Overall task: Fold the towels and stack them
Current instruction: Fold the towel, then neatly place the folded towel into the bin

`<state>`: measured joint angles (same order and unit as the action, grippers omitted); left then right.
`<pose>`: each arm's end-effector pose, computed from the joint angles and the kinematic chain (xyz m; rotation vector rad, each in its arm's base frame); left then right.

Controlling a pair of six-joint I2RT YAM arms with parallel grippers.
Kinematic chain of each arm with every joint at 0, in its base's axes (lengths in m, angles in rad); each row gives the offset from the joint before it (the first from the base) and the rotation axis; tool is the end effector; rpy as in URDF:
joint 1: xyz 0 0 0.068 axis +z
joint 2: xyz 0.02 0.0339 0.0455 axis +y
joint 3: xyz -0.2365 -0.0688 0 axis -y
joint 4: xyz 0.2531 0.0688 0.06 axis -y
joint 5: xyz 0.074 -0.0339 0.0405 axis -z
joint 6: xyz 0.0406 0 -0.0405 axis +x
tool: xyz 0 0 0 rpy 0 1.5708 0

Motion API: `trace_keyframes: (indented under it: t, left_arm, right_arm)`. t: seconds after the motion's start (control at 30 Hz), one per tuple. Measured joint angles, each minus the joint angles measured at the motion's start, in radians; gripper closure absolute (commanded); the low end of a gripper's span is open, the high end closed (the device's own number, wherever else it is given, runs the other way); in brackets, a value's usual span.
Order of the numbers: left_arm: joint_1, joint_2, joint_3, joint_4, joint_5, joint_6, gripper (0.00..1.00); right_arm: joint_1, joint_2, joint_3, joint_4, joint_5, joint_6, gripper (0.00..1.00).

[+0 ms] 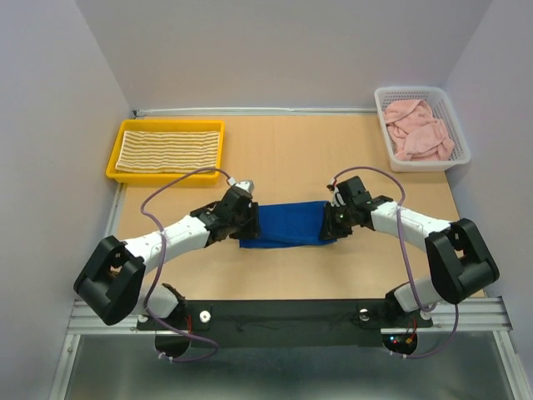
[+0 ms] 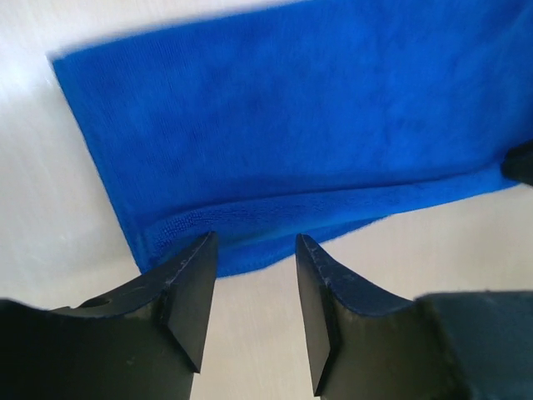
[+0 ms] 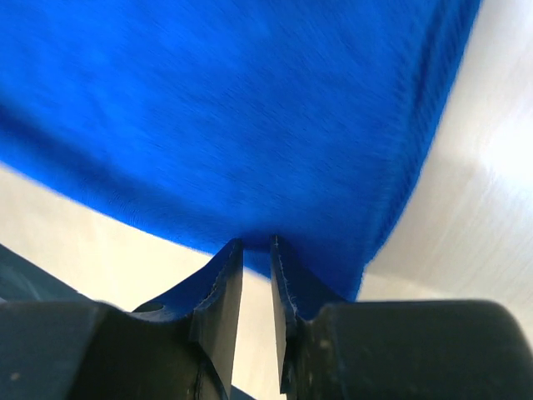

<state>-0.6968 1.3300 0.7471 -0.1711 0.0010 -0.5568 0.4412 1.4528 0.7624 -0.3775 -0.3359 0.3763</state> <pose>0.2235 -0.1871 0.1755 0.1691 2.4046 -0.6128 0.2472 0.1315 0.1350 -0.2072 2.7218 0.7027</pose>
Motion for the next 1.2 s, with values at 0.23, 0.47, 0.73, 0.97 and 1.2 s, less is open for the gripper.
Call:
trace_keyframes:
  t: [0.23, 0.47, 0.73, 0.97, 1.2]
  left_arm:
    - [-0.037, -0.112, -0.176, -0.028, 0.045, -0.070, 0.49]
    - [-0.043, -0.348, -0.154, -0.081, 0.042, -0.122, 0.48]
    - [-0.043, -0.155, 0.062, -0.034, -0.019, -0.126, 0.66]
    - [-0.049, -0.029, -0.063, 0.054, -0.016, -0.140, 0.75]
    - [-0.050, -0.020, -0.206, 0.102, 0.048, -0.186, 0.75]
  right_arm:
    - [0.000, -0.032, -0.066, 0.012, 0.003, 0.023, 0.74]
    - [0.000, -0.138, -0.074, 0.017, 0.027, 0.032, 0.73]
    - [-0.001, -0.107, 0.044, 0.068, 0.140, 0.047, 0.73]
    - [-0.057, 0.074, 0.104, 0.191, 0.163, 0.062, 0.74]
    - [-0.156, 0.221, 0.106, 0.283, 0.142, 0.101, 0.74]
